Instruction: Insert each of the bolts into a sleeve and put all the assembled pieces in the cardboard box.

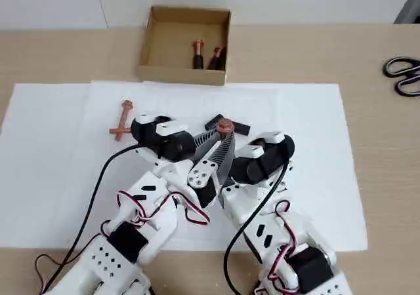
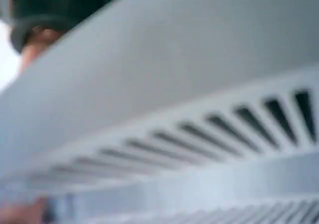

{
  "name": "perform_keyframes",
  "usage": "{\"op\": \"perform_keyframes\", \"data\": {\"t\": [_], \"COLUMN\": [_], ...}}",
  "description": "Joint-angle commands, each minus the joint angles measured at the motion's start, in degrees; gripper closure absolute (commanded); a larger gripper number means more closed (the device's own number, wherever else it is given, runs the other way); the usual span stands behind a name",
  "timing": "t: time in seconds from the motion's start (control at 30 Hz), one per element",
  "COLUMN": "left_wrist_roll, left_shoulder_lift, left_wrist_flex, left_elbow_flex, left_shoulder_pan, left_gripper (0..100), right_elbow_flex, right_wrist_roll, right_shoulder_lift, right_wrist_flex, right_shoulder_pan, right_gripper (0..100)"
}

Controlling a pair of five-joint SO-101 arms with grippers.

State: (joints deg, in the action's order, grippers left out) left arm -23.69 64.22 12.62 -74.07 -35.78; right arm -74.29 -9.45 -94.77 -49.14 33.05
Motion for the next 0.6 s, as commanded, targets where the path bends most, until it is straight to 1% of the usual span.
{"op": "perform_keyframes", "data": {"t": [0.0,0.3,0.43,0.57], "left_wrist_roll": [0.5,0.5,0.5,0.5], "left_shoulder_lift": [-0.2,-0.1,-0.1,-0.1], "left_wrist_flex": [4.9,12.6,18.1,25.8], "left_elbow_flex": [0.0,2.3,5.3,9.4], "left_shoulder_pan": [-0.4,-0.4,-0.4,-0.6], "left_gripper": [99,99,99,99], "right_elbow_flex": [1.1,1.1,1.1,1.1], "right_wrist_roll": [-0.3,-0.3,-0.3,-0.3], "right_shoulder_lift": [-0.9,-0.9,-0.9,-0.9], "right_wrist_flex": [1.6,1.6,1.6,1.6], "right_shoulder_pan": [0.1,0.1,0.1,0.3], "right_gripper": [99.5,99.5,99.5,99.5]}}
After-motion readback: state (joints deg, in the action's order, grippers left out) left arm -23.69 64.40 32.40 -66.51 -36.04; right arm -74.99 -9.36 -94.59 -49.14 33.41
